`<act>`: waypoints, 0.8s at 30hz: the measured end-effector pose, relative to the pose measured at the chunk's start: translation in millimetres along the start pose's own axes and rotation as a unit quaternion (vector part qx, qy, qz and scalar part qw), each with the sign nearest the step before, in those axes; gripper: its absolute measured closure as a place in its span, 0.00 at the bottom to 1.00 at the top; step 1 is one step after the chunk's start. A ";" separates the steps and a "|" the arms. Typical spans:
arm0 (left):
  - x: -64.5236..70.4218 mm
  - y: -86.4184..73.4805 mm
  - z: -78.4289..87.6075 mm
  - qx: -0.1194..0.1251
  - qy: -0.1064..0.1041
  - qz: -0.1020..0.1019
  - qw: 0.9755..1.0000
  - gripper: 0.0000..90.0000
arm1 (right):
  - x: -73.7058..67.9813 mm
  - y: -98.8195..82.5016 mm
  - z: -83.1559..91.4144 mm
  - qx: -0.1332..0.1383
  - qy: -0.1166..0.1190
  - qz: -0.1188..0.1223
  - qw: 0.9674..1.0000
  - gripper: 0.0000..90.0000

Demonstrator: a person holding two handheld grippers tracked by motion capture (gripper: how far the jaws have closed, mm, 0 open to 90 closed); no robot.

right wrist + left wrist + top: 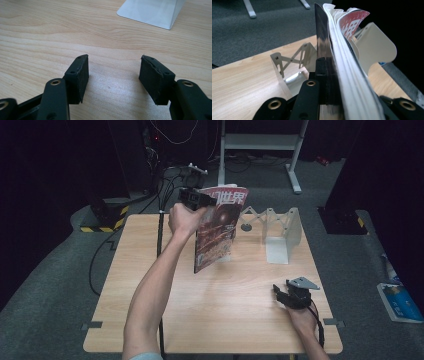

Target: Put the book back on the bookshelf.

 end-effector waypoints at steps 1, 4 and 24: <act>-1.1 -0.9 -1.1 0.003 0.002 0.000 1.000 0.93 | -0.2 0.0 0.0 0.000 -0.001 0.000 1.000 0.45; -3.4 -3.1 -4.3 0.012 0.018 -0.002 1.000 0.93 | -0.1 -0.6 0.7 0.000 -0.003 -0.002 1.000 0.45; -11.1 -14.4 -23.8 0.051 0.046 0.004 0.998 0.93 | 1.6 -1.1 1.1 -0.003 -0.009 -0.008 1.000 0.44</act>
Point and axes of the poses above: each handheld gripper's, and its own axes: z roughly backward along the jaws, y roughly out of its top, x roughly to its right, the point moved 7 cm from there along -z, roughly forward along the jaws, and after that the axes turned 12 degrees about z, right-handed, at the moved point
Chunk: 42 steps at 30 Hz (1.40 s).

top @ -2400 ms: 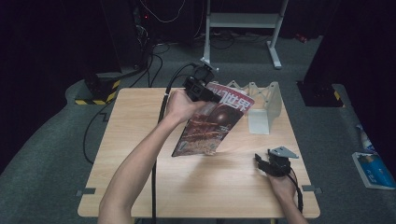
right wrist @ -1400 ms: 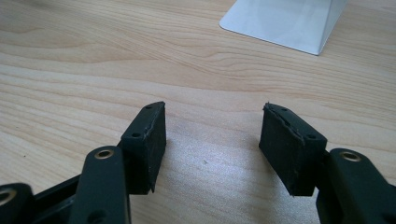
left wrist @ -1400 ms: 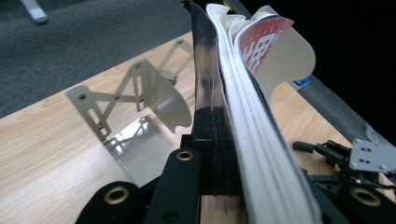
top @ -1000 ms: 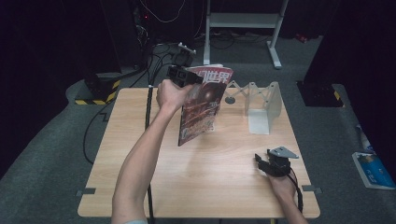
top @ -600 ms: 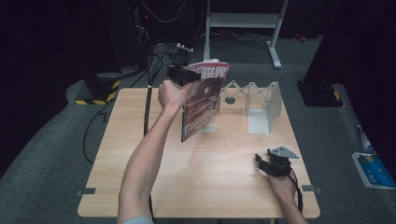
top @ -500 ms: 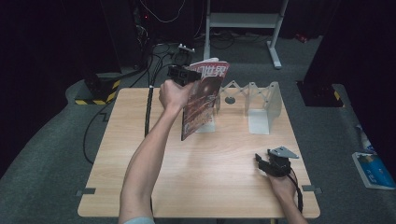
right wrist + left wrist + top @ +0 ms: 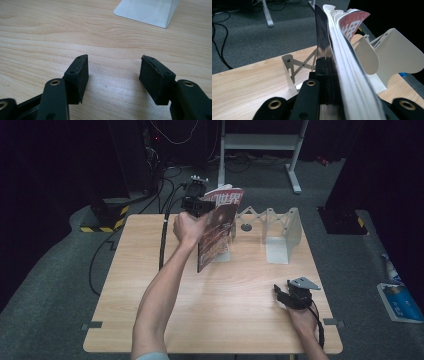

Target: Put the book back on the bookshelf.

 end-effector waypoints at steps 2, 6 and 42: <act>-0.5 -1.2 -2.1 0.005 -0.008 0.008 1.000 0.93 | 0.9 -0.2 0.0 0.000 -0.002 0.002 1.000 0.45; -1.9 -1.0 -5.1 0.019 -0.011 0.018 1.000 0.93 | 1.3 -0.6 0.5 -0.001 -0.004 -0.002 1.000 0.45; -10.0 -16.7 -16.4 -0.037 0.015 -0.014 0.999 0.90 | 0.9 -0.6 0.2 -0.001 -0.002 -0.002 1.000 0.43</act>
Point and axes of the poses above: each handheld gripper's, and its own axes: z roughly backward along the jaws, y roughly out of its top, x roughly to its right, the point moved 7 cm from there along -z, roughly forward along the jaws, and after that the axes turned 12 degrees about z, right-handed, at the moved point
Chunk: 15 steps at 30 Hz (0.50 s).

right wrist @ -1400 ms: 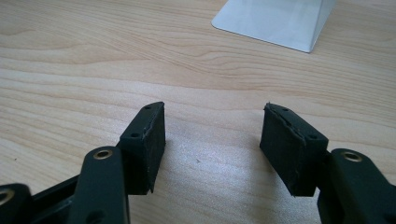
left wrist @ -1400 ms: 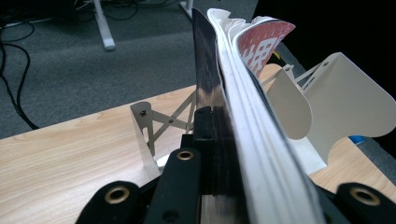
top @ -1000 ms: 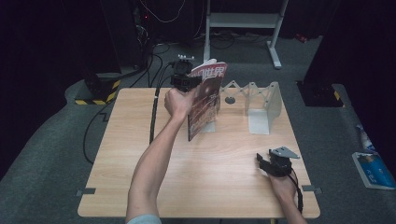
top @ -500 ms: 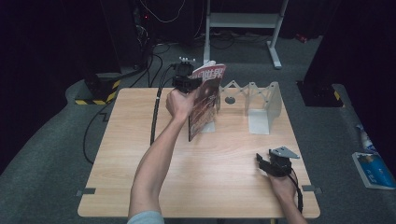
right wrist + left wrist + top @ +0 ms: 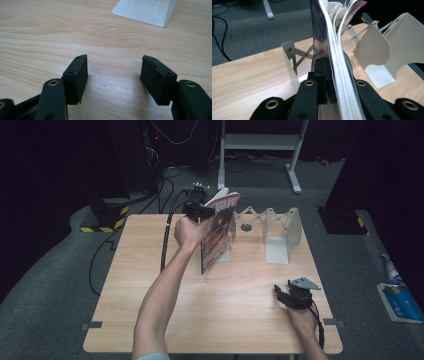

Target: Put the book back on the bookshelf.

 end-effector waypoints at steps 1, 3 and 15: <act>-0.1 -0.6 0.2 -0.004 0.000 0.002 1.000 0.90 | 0.1 0.0 0.0 0.000 0.000 0.000 1.000 0.43; -0.5 -1.3 0.8 -0.012 0.000 0.005 1.000 0.90 | 0.1 0.0 0.0 0.000 0.000 0.001 1.000 0.43; 3.2 -9.9 5.5 -0.056 0.008 -0.001 0.998 0.92 | -0.2 0.0 -0.1 0.001 0.002 0.003 1.000 0.42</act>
Point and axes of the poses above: each handheld gripper's, and its own axes: z roughly backward along the jaws, y roughly out of its top, x roughly to its right, the point moved 7 cm from there along -z, roughly forward along the jaws, and after that the axes turned 12 degrees about z, right-handed, at the moved point
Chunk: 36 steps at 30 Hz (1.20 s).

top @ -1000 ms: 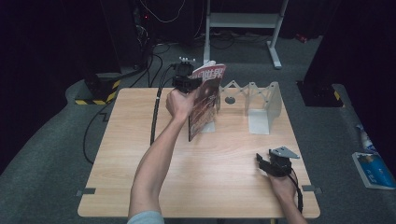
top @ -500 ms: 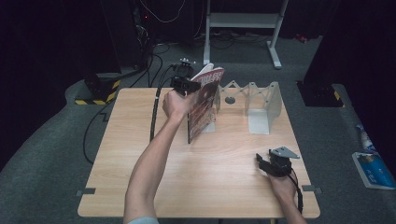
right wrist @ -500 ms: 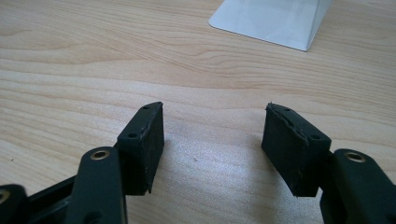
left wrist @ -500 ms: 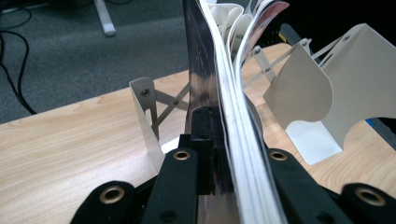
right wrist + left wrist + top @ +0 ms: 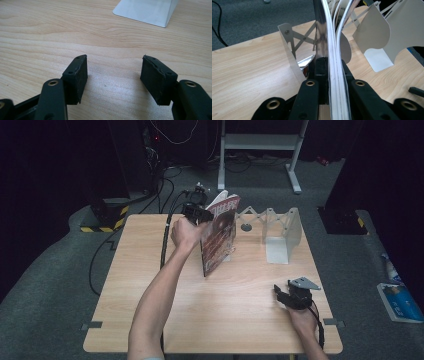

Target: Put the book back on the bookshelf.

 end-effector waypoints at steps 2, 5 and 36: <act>1.9 0.0 0.4 0.003 0.003 -0.002 1.000 0.92 | -0.2 0.0 0.1 0.000 0.000 -0.001 1.000 0.42; 4.6 0.7 0.6 0.015 0.008 -0.004 1.000 0.93 | -0.2 0.0 0.3 0.001 0.002 -0.002 1.000 0.42; 10.4 2.2 -12.1 0.076 0.008 0.027 0.997 0.90 | -0.3 0.2 0.0 0.002 0.002 0.000 1.000 0.43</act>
Point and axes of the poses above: each handheld gripper's, and its own axes: z roughly backward along the jaws, y roughly out of its top, x roughly to its right, the point moved 7 cm from there along -z, roughly forward along the jaws, and after that the axes turned 12 degrees about z, right-handed, at the moved point
